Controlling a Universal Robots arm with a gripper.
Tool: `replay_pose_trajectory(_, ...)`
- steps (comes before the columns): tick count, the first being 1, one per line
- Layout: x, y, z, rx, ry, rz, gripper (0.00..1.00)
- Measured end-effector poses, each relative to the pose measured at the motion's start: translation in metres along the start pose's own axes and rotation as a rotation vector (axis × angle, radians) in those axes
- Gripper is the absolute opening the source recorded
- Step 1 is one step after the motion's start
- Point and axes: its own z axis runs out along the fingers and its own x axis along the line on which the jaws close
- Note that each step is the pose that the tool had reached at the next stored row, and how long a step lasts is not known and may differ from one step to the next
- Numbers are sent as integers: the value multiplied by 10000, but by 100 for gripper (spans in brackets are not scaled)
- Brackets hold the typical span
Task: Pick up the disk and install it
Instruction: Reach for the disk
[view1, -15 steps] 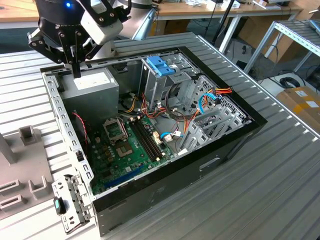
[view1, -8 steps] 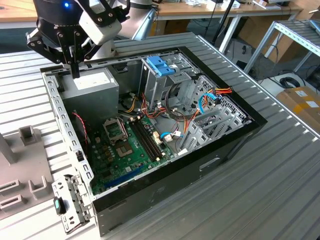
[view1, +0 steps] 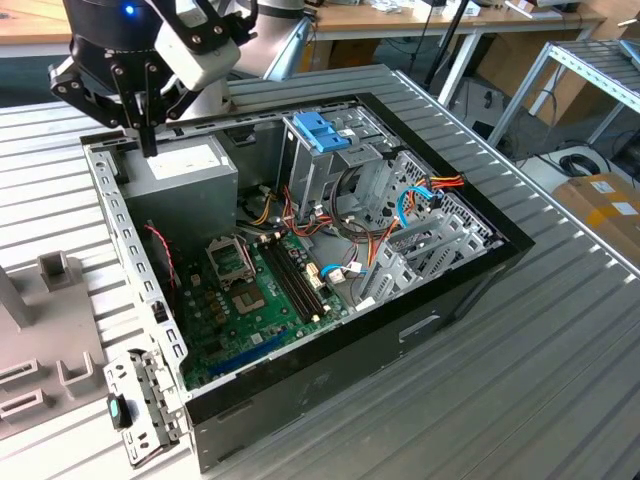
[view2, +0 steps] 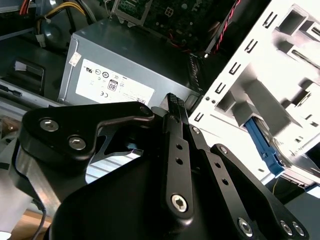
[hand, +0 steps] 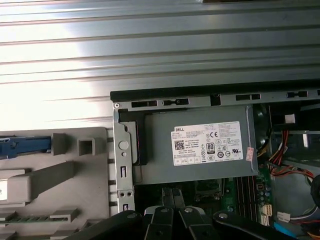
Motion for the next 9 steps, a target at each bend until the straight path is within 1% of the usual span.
replay_pose_trajectory(9, 21, -2, -1, 0, 1, 0, 11)
